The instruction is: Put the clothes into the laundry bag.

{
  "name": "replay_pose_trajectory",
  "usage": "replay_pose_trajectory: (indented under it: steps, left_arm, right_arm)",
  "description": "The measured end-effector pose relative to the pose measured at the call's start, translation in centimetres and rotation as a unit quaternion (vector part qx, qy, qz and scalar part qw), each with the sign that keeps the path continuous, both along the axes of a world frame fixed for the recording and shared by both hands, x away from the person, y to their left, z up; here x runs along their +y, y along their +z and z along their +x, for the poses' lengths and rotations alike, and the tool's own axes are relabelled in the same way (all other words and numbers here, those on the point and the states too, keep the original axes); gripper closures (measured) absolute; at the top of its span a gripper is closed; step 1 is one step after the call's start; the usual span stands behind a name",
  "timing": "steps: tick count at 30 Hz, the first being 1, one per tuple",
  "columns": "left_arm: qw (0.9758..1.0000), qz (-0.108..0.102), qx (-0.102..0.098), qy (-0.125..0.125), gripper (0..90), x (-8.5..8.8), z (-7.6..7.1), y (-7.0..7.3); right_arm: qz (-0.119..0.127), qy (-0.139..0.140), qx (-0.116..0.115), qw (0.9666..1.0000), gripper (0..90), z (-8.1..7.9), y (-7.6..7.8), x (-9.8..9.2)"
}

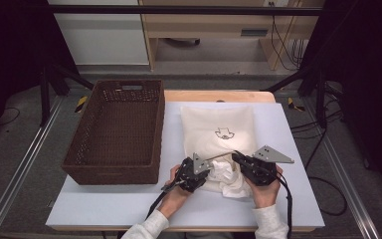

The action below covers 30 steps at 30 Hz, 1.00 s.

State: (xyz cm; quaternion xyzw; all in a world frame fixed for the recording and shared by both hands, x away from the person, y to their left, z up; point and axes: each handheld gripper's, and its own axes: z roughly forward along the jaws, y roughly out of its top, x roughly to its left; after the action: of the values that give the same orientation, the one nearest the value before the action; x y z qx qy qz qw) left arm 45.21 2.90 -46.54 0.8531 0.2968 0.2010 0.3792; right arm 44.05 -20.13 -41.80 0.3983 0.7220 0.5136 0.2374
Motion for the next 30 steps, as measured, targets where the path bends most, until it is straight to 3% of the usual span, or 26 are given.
replay_pose_trajectory:
  steps: [5, 7, 12, 13, 14, 21, 25, 26, 28, 30]
  left_arm:
    - [1.0, 0.001, 0.001, 0.001, 81.0, 1.2, -0.6, 0.2]
    - [0.9999, -0.006, 0.014, 0.002, 65.1, 1.7, -0.2, -0.3]
    - [0.9998, -0.002, 0.017, 0.008, 73.8, 1.5, 0.0, -1.1]
    - [0.9998, -0.003, 0.017, 0.005, 84.1, 1.5, 0.1, -1.1]
    - [0.9999, -0.007, 0.013, 0.008, 86.2, 1.5, 0.0, -1.0]
    - [0.9996, -0.02, -0.017, -0.014, 87.2, 2.9, -1.8, 0.3]
    - [0.9994, -0.007, -0.02, -0.026, 86.7, 3.9, -2.9, -0.7]
    - [0.9996, -0.005, -0.013, -0.023, 86.4, 4.0, -3.1, -1.3]
    - [0.9997, -0.008, -0.012, -0.02, 83.6, 3.8, -3.3, -1.3]
    - [0.9993, -0.028, -0.011, -0.021, 67.0, 3.6, -3.7, -0.5]
  right_arm:
    - [0.0, -0.002, 0.0, 1.0, 86.5, 0.0, 0.0, 0.1]
    - [-0.001, -0.001, 0.0, 1.0, 86.5, 0.1, -0.1, 0.1]
    - [-0.003, 0.001, 0.0, 1.0, 86.5, 0.1, -0.1, 0.2]
    - [-0.003, 0.0, 0.001, 1.0, 86.5, 0.1, -0.1, 0.2]
    - [-0.003, 0.0, 0.0, 1.0, 86.5, 0.1, -0.1, 0.2]
    - [0.001, -0.012, -0.002, 0.9999, 86.6, -0.1, 0.0, -0.3]
    - [0.0, -0.01, -0.001, 1.0, 86.6, -0.1, 0.0, -0.1]
    - [-0.002, -0.007, 0.0, 1.0, 86.6, -0.1, 0.0, 0.1]
    - [-0.006, -0.005, 0.0, 1.0, 86.6, -0.1, -0.1, 0.4]
    - [-0.01, -0.004, -0.003, 0.9999, 86.6, -0.1, -0.1, 0.5]
